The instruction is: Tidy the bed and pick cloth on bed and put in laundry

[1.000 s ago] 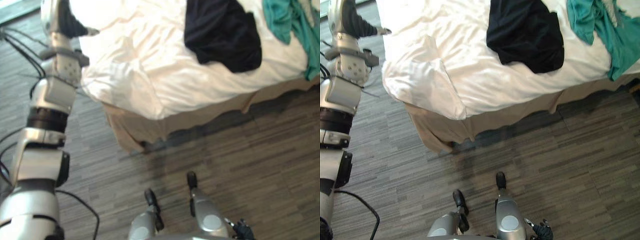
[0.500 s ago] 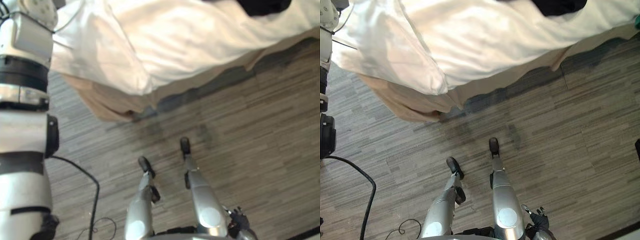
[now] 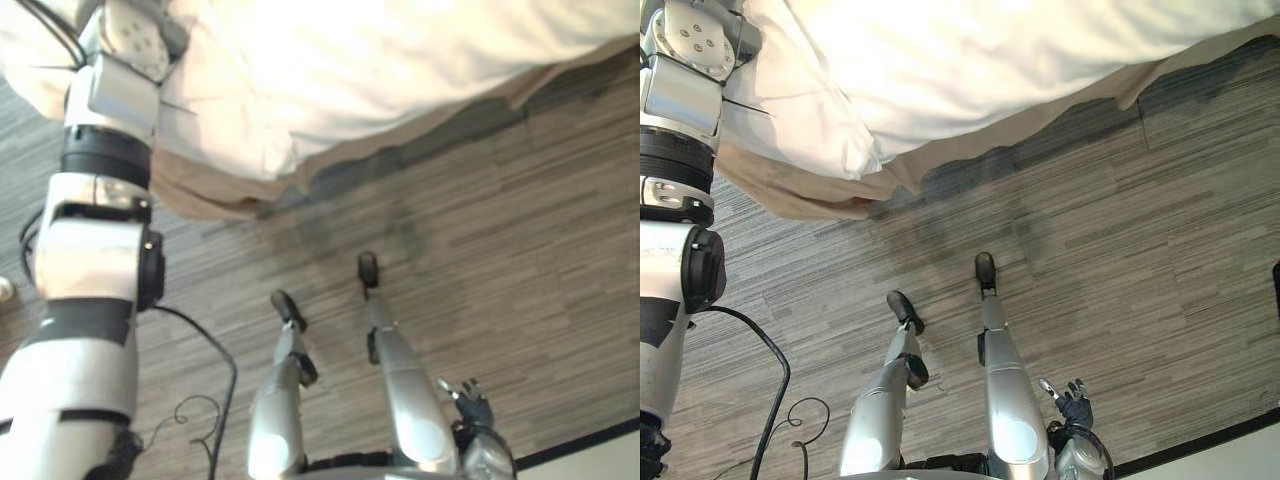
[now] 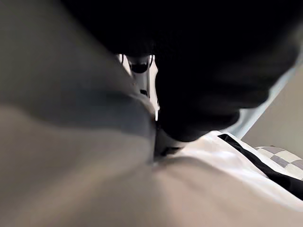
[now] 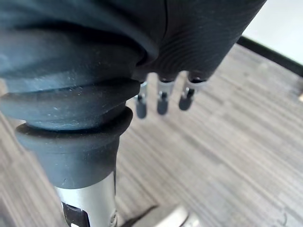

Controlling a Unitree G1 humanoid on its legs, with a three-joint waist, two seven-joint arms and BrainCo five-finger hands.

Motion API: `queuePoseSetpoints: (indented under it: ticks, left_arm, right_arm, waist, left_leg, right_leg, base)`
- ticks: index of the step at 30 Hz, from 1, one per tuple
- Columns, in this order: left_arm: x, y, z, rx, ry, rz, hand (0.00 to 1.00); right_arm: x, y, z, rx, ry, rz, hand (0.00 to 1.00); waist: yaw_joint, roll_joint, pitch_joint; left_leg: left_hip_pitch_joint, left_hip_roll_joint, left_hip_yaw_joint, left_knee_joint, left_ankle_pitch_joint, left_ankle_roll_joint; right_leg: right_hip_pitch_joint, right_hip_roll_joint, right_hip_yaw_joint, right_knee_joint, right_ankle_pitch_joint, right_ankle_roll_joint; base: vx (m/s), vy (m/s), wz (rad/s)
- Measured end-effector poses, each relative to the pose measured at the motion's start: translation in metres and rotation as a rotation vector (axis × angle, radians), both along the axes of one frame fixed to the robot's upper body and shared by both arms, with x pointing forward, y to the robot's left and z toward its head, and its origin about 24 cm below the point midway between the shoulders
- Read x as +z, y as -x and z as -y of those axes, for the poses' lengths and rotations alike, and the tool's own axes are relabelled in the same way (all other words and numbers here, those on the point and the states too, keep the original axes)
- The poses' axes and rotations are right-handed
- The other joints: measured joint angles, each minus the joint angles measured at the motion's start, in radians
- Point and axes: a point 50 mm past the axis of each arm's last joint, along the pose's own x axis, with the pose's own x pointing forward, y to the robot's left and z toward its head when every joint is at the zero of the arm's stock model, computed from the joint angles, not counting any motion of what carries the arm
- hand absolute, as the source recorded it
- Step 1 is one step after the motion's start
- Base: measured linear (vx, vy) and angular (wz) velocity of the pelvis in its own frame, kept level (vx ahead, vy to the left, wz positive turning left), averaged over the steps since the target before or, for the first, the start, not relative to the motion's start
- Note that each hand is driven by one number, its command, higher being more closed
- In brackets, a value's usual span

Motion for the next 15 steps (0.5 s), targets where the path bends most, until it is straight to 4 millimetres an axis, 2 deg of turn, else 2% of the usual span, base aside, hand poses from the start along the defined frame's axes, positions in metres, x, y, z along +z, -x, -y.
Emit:
queuePoseSetpoints:
  ticks: [2,5,7,9,12,14,15]
  left_arm:
    - [-0.011,-0.004,-0.001,0.0,-0.011,-0.039,1.0]
    - [-0.027,-0.008,-0.004,-0.009,-0.019,-0.093,1.0]
    - [-0.044,-0.011,-0.011,-0.002,-0.007,-0.144,1.0]
    - [-0.073,-0.014,-0.022,0.02,0.012,-0.213,1.0]
    - [-0.096,-0.015,-0.03,0.039,0.014,-0.271,1.0]
    - [-0.114,-0.011,-0.044,0.078,0.004,-0.312,1.0]
    - [-0.116,-0.009,-0.048,0.088,-0.004,-0.313,1.0]
  right_arm:
    - [-0.002,0.001,-0.002,0.009,-0.004,-0.01,0.0]
    - [-0.003,0.004,-0.001,0.011,-0.003,-0.028,0.0]
    - [-0.004,0.005,0.001,0.015,-0.001,-0.037,0.0]
    - [-0.006,0.009,0.002,0.016,0.0,-0.058,0.0]
    - [-0.008,0.014,0.003,0.014,-0.001,-0.075,0.0]
    - [-0.008,0.018,0.004,0.031,0.017,-0.087,0.0]
    - [-0.008,0.019,0.004,0.035,0.02,-0.092,0.0]
  waist:
    - [0.004,-0.017,-0.013]
    - [0.019,-0.02,-0.018]
    - [0.024,-0.021,-0.02]
    - [0.031,-0.019,-0.054]
    - [0.047,-0.019,-0.061]
    - [0.049,-0.018,-0.075]
    - [0.05,-0.019,-0.083]
  left_leg:
    - [0.007,0.001,0.012,0.0,0.003,-0.005]
    - [0.027,0.003,0.018,0.0,0.004,-0.006]
    - [0.05,0.005,0.029,0.0,0.005,-0.008]
    - [0.056,0.005,0.034,0.0,0.005,-0.008]
    - [0.088,0.008,0.035,0.0,0.005,-0.008]
    - [0.108,0.011,0.036,0.001,0.005,-0.008]
    - [0.108,0.012,0.038,0.001,0.005,-0.008]
  right_leg:
    - [0.006,0.0,0.001,0.0,0.0,0.0]
    - [0.027,0.0,0.0,0.0,0.0,0.0]
    - [0.053,0.0,-0.004,0.0,0.0,0.001]
    - [0.06,-0.001,-0.012,0.0,0.0,0.001]
    - [0.096,-0.002,-0.023,0.0,-0.001,0.001]
    - [0.126,-0.006,-0.04,0.001,-0.004,-0.001]
    - [0.127,-0.008,-0.045,0.001,-0.004,-0.001]
  base:
    - [0.0,-0.002,-0.02]
    - [0.0,0.0,0.0]
    - [0.0,-0.007,0.02]
    - [-0.01,-0.013,0.05]
    - [0.0,-0.007,0.1]
    - [-0.01,0.001,0.25]
    - [-0.02,0.011,0.29]
